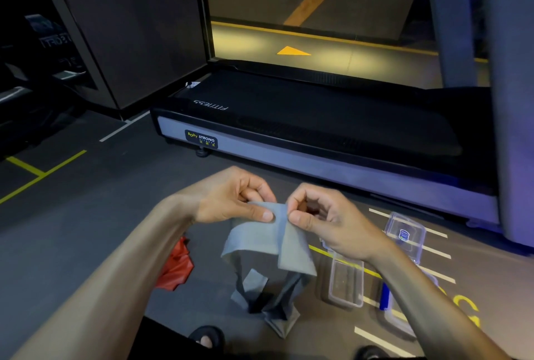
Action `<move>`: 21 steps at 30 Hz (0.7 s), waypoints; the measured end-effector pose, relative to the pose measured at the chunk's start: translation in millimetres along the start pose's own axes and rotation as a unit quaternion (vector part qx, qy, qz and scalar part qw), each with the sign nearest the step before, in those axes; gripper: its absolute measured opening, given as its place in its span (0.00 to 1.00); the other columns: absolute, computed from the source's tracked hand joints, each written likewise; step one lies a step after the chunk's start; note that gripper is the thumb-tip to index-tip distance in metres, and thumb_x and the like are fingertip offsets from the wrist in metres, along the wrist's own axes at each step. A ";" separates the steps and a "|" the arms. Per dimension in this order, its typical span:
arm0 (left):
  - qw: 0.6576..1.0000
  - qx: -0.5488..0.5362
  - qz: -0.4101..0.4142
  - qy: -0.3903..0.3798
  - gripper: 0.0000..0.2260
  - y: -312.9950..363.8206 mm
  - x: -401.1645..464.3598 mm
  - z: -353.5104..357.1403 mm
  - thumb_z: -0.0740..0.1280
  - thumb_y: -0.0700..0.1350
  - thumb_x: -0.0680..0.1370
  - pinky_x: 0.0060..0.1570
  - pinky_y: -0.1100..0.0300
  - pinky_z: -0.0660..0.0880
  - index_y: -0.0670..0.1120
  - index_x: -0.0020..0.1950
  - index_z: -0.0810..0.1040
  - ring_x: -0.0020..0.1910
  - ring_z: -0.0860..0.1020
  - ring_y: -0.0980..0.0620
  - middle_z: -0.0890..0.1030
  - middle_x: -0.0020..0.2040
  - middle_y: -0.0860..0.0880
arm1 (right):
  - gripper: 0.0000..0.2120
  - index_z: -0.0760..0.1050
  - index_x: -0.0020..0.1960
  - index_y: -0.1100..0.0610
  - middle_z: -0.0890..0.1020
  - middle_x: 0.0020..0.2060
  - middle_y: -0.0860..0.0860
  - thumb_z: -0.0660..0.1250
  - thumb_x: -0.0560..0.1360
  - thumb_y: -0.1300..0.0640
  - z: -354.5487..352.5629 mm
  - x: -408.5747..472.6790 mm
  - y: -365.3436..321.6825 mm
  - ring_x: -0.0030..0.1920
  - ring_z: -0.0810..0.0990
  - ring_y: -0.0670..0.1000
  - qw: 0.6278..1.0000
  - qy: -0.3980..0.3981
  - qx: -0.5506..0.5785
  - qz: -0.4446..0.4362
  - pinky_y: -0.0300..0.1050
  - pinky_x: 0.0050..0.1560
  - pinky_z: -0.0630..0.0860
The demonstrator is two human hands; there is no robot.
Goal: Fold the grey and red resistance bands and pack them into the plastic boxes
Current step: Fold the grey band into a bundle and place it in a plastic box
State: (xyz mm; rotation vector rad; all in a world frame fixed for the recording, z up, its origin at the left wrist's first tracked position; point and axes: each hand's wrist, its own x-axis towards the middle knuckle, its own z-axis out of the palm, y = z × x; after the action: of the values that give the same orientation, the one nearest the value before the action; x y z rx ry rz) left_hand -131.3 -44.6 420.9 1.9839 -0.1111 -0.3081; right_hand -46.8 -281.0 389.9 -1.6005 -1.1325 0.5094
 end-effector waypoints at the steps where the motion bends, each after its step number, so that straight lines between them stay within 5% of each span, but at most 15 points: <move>1: 1.000 0.002 0.001 0.001 0.09 -0.4 0.2 -0.2 0.77 0.43 0.75 0.52 0.52 0.77 0.42 0.53 0.83 0.45 0.83 0.48 0.87 0.46 0.42 | 0.03 0.78 0.49 0.57 0.80 0.44 0.58 0.69 0.79 0.58 -0.3 -0.2 0.2 0.43 0.76 0.49 1.000 0.000 0.000 0.001 0.45 0.47 0.73; 12: 1.000 0.017 -0.007 0.003 0.08 -1.6 0.0 -1.3 0.74 0.47 0.78 0.48 0.53 0.75 0.43 0.52 0.84 0.44 0.80 0.48 0.86 0.46 0.36 | 0.06 0.78 0.49 0.62 0.80 0.44 0.61 0.70 0.78 0.58 -4.2 -1.8 -1.4 0.43 0.76 0.52 1.000 0.012 -0.004 0.012 0.44 0.46 0.74; 19: 0.999 0.038 0.007 0.016 0.07 2.2 1.5 1.8 0.70 0.45 0.81 0.37 0.67 0.72 0.42 0.49 0.84 0.35 0.77 0.60 0.84 0.36 0.53 | 0.05 0.78 0.50 0.61 0.80 0.45 0.61 0.70 0.79 0.59 -6.3 -3.0 -2.1 0.42 0.77 0.56 1.000 0.003 -0.023 0.017 0.43 0.46 0.74; 21: 0.999 0.033 0.013 0.019 0.08 1.3 2.0 2.5 0.70 0.47 0.81 0.34 0.62 0.68 0.44 0.48 0.83 0.32 0.72 0.57 0.81 0.33 0.52 | 0.04 0.78 0.50 0.62 0.80 0.44 0.61 0.70 0.80 0.60 -6.5 -3.3 -2.4 0.42 0.77 0.55 1.000 -0.001 -0.025 0.018 0.43 0.46 0.74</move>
State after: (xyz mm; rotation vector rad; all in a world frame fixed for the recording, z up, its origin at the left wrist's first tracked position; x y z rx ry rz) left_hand -129.9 -47.8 420.8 2.0505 -0.1236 -0.2519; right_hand -44.2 -287.1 393.6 -1.6673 -1.1273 0.5105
